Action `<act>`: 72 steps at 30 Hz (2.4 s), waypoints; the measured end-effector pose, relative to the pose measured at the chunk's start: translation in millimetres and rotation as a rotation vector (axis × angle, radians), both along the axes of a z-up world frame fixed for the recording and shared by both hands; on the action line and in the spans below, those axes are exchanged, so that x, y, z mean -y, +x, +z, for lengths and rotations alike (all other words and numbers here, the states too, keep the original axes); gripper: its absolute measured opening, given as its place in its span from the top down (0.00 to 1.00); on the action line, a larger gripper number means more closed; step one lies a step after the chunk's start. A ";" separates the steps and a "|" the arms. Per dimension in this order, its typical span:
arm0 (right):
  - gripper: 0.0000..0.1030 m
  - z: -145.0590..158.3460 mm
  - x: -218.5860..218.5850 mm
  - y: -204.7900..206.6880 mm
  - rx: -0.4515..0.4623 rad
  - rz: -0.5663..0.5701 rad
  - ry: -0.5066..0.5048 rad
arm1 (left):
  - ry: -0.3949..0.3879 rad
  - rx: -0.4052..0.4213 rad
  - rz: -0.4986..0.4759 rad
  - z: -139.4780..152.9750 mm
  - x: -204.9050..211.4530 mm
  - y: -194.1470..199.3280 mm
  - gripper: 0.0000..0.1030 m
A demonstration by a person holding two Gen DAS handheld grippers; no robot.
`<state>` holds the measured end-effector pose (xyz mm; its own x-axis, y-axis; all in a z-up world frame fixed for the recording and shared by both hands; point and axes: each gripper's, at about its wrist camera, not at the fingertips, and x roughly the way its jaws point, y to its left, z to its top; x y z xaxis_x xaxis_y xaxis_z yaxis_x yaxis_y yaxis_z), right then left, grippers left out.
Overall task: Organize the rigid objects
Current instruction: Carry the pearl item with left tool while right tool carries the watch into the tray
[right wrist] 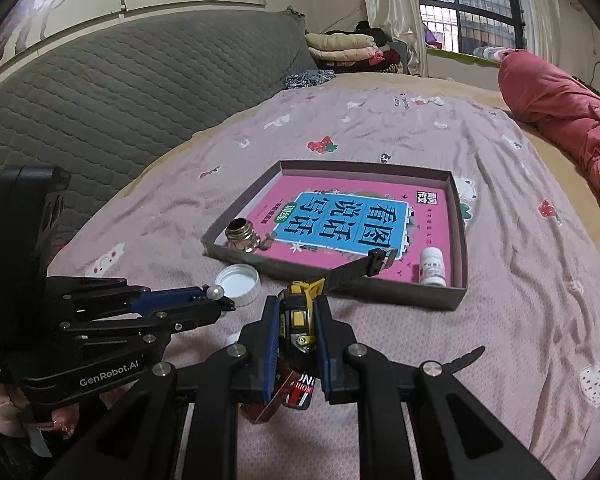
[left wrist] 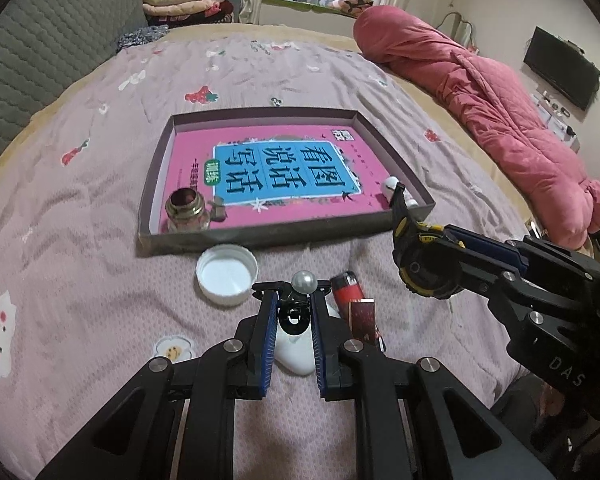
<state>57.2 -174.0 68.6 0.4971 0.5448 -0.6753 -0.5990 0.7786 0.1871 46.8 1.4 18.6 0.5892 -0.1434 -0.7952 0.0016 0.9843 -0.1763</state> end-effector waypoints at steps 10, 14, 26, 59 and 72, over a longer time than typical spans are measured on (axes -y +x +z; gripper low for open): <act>0.83 6.0 -2.1 16.7 0.017 -0.014 -0.006 | 0.005 0.018 0.005 9.0 -2.6 21.6 0.84; 0.83 8.9 -3.8 25.1 0.024 -0.017 -0.008 | 0.012 0.030 0.004 13.9 -2.6 32.1 0.84; 0.83 19.2 -10.3 44.3 0.050 -0.032 -0.007 | 0.026 0.049 0.022 24.5 -3.5 56.1 0.84; 0.83 -40.4 -42.0 119.9 -0.041 -0.006 -0.100 | 0.013 -0.059 0.000 -31.1 -10.9 148.5 0.84; 0.83 -59.5 -45.8 120.0 -0.057 -0.005 -0.114 | 0.048 -0.100 0.015 -54.4 -13.2 144.3 0.84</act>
